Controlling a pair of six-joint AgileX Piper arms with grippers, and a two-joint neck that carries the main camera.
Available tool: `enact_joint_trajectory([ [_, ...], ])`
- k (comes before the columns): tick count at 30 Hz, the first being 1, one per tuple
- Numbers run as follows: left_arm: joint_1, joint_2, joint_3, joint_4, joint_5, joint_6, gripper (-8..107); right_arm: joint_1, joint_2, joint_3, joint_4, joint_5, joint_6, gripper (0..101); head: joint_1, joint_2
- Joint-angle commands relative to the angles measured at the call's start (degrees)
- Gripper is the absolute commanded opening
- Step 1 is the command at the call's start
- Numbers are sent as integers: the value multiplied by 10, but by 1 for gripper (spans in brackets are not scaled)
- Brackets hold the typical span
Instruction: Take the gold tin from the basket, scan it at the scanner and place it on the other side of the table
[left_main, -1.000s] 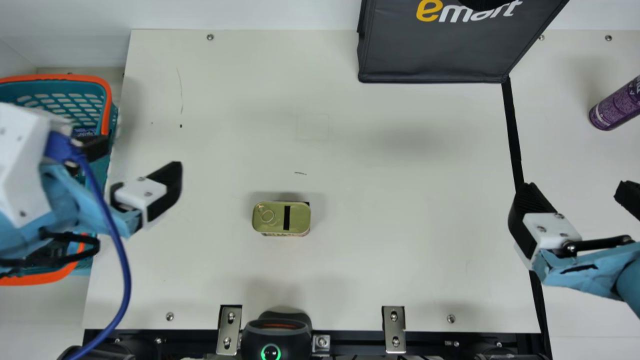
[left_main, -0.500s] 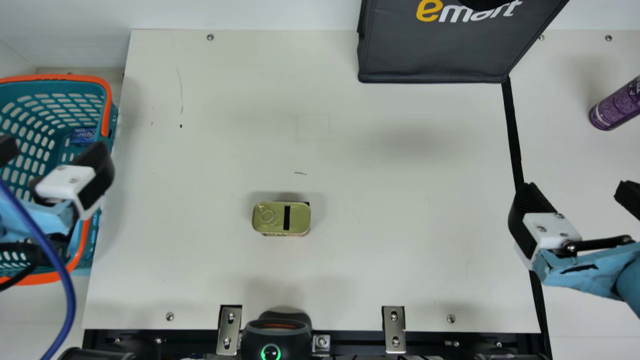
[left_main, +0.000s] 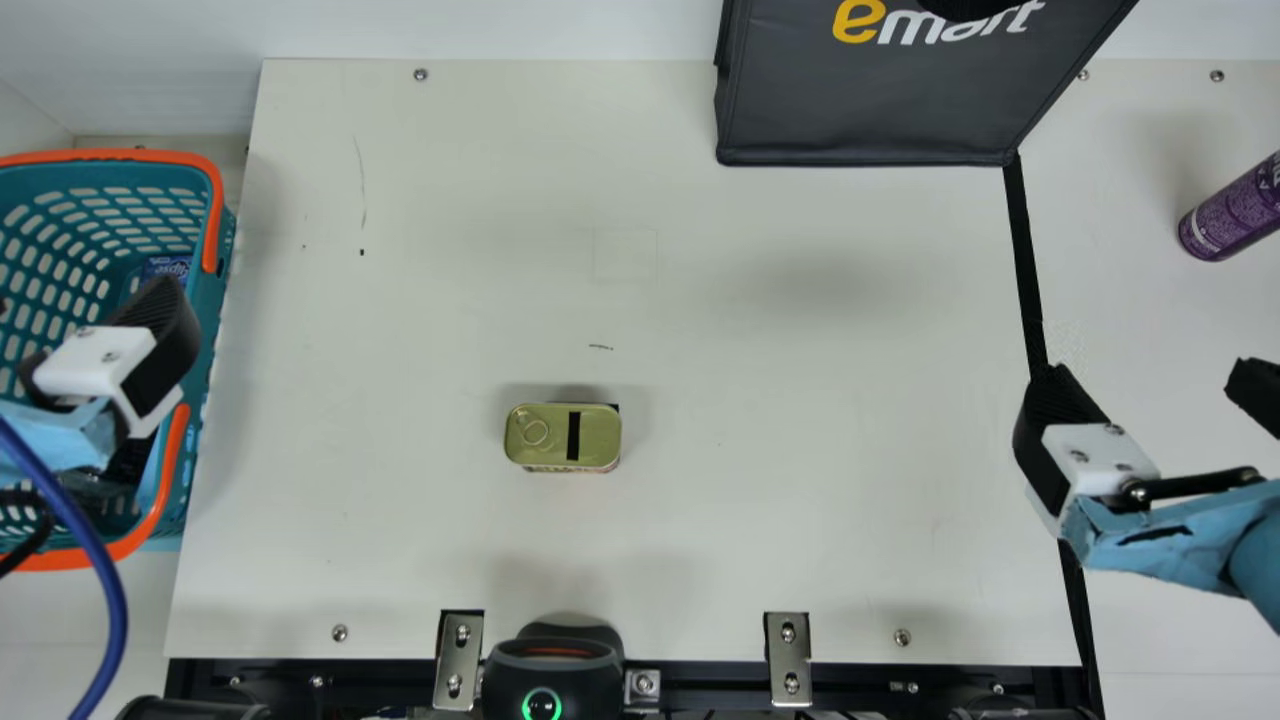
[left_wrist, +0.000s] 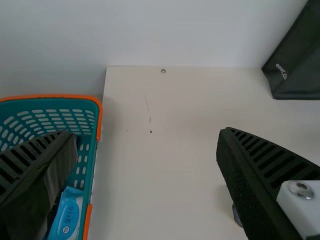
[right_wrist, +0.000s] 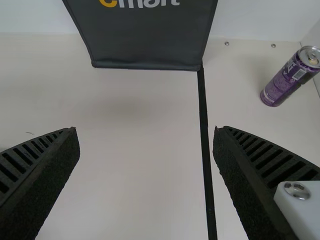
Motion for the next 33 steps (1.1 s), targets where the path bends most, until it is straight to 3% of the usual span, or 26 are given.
enact_joint_trajectory([
  [1, 0, 0, 0, 0, 0, 0, 90, 6, 7, 0, -3, -1, -8, 95, -17, 0],
  [19, 0, 0, 0, 0, 0, 0, 90, 149, 85, 23, -51, 5, -53, 95, -17, 0],
  [33, 0, 0, 0, 0, 0, 0, 90, 381, 188, 14, -103, -6, -6, 95, -17, 0],
])
